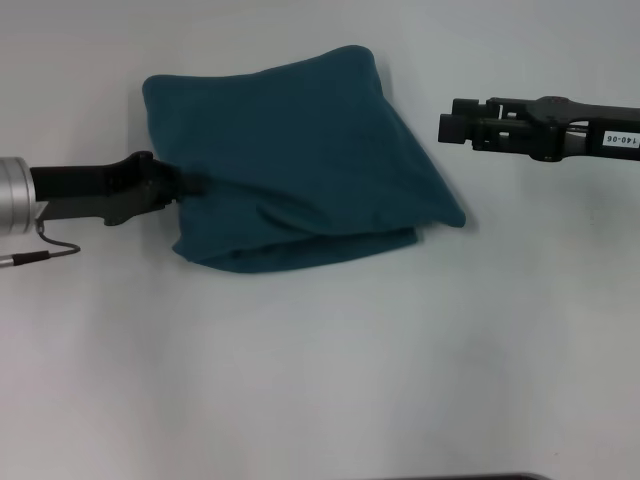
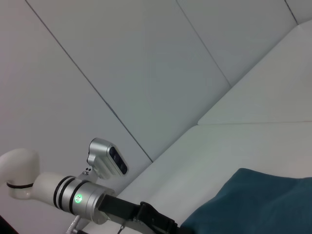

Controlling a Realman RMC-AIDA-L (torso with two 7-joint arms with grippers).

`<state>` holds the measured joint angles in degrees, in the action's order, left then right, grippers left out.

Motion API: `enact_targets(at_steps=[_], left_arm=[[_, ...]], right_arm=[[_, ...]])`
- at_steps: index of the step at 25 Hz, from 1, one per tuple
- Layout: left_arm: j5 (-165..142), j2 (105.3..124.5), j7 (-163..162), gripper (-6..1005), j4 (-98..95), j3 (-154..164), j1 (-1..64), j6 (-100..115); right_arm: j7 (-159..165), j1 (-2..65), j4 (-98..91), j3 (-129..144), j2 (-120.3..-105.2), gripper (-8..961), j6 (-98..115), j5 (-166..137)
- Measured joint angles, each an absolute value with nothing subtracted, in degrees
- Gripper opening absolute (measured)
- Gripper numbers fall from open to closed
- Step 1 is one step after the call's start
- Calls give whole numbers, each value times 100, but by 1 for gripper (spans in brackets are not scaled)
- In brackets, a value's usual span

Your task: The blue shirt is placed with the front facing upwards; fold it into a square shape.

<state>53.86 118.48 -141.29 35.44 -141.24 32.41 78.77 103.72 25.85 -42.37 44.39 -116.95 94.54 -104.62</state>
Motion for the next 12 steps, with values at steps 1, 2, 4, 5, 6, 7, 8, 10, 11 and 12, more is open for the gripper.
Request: enact_targets(at_steps=[1, 2, 4, 5, 6, 7, 8, 10, 11, 12], left_arm=[[5385, 11835, -14127, 83, 3541, -14124, 3253, 7863], [5384, 11825, -14124, 83, 3538, -14124, 3259, 7853], [5382, 11801, -14115, 83, 3536, -14124, 3274, 7855], [5380, 11786, -14107, 83, 3532, -14117, 3280, 7888], [5377, 11762, -14099, 82, 3529, -14103, 3289, 7953], [5375, 11745, -14095, 82, 3528, -14091, 3294, 8015], [5374, 11725, -14092, 82, 3532, -14079, 3292, 8084], [5376, 11696, -14057, 82, 3584, -14080, 3252, 8165], [5393, 11687, -14017, 82, 3633, -14096, 3216, 8182], [5403, 11683, -13986, 82, 3671, -14112, 3189, 8191]], right_arm=[[10372, 2587, -4236, 4439, -11696, 680, 9451, -10459], [10372, 2587, -4237, 4439, -11696, 680, 9446, -10457], [10372, 2589, -4236, 4439, -11698, 680, 9443, -10452], [10371, 2589, -4237, 4439, -11698, 680, 9443, -10450], [10371, 2590, -4236, 4438, -11698, 680, 9445, -10447], [10371, 2591, -4236, 4439, -11701, 680, 9451, -10447], [10371, 2591, -4236, 4438, -11702, 680, 9457, -10447], [10371, 2593, -4236, 4439, -11706, 680, 9458, -10450], [10371, 2593, -4236, 4439, -11706, 680, 9458, -10450], [10371, 2593, -4236, 4439, -11707, 680, 9453, -10452]])
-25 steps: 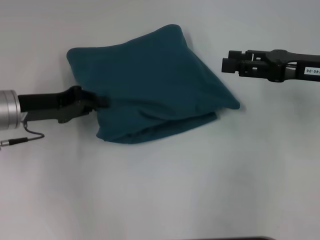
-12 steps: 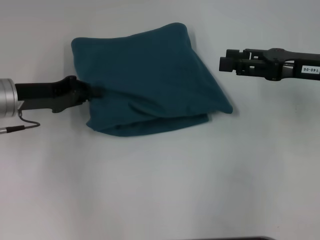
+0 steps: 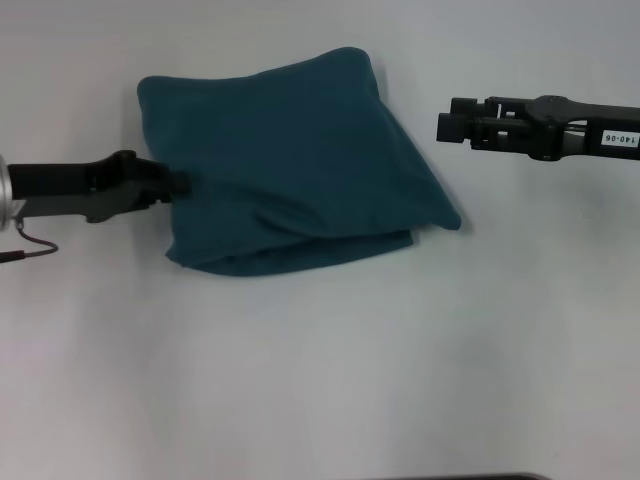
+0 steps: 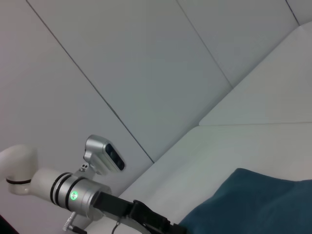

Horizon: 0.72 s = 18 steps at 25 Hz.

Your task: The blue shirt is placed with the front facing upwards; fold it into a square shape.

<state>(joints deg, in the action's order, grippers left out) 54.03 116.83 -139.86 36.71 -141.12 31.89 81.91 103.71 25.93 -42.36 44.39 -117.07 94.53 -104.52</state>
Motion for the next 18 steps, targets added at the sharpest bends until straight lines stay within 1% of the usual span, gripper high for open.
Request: enact_targets(at_steps=[6, 11, 15, 18], left_arm=[[5548, 11704, -13832, 166, 4248, -14747, 2874, 8352], [6535, 11726, -12926, 404, 4354, -15396, 2502, 9360], [7144, 11752, -11958, 547, 4233, -15532, 2266, 10251], [7167, 11839, -10719, 664, 4217, -15468, 2171, 10867]], right_arm=[[10371, 2607, -4236, 4436, -11716, 680, 9441, -10445], [10380, 2654, -4236, 4354, -11692, 680, 9493, -10432], [10346, 2692, -4239, 4307, -11672, 680, 9514, -10435], [9796, 2672, -4282, 4349, -11694, 680, 9492, -10559]])
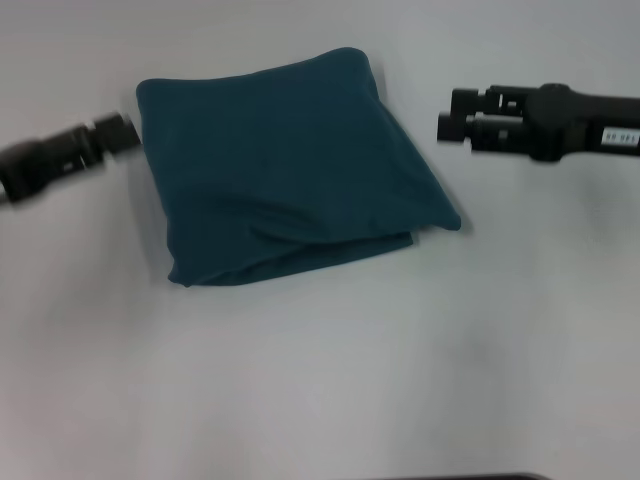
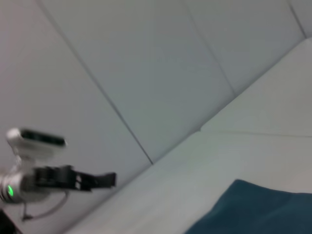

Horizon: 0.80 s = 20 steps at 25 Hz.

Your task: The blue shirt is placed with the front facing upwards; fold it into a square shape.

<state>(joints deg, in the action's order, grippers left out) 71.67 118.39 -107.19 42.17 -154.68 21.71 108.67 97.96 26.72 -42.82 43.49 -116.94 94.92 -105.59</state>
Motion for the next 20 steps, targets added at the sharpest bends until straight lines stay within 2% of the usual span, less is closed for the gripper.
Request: enact_targets(at_steps=[4, 9, 20], left_arm=[[7018, 12022, -8963, 842, 4121, -15331, 1911, 10929], [6785, 12157, -7865, 854, 4066, -15064, 1639, 10937], [6492, 12153, -7718, 861, 4098, -14513, 1483, 11141]], right_arm=[[8345, 2610, -4293, 4368, -11796, 680, 9470, -11060], [7383, 2383, -4359, 4370, -11934, 680, 9517, -11362], [6902, 2246, -3391, 4446, -11979, 680, 9967, -11388]])
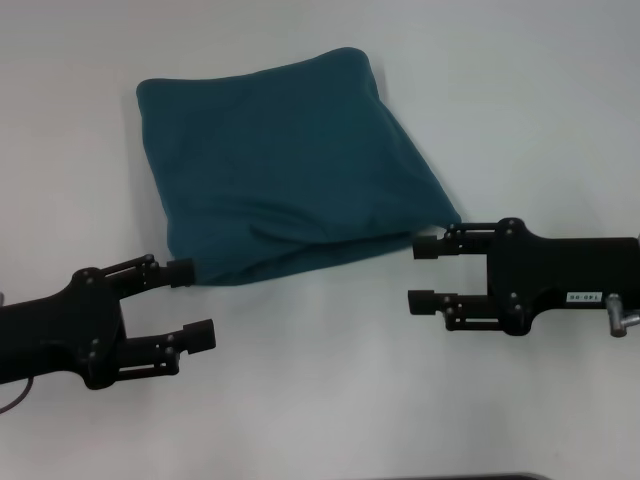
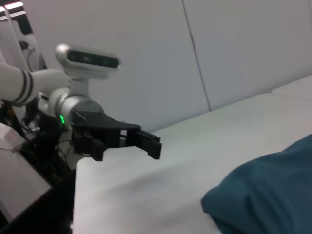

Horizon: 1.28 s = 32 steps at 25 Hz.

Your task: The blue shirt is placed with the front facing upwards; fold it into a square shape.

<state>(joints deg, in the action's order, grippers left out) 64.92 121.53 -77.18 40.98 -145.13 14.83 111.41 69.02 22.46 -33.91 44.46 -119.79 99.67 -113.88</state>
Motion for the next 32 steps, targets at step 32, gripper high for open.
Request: enact_targets(at_steps=[32], left_arm=[[5906, 12290, -8346, 861, 4053, -14493, 1795, 10248]], right_arm=[[7083, 2732, -2133, 4677, -11956, 680, 9116, -11337]])
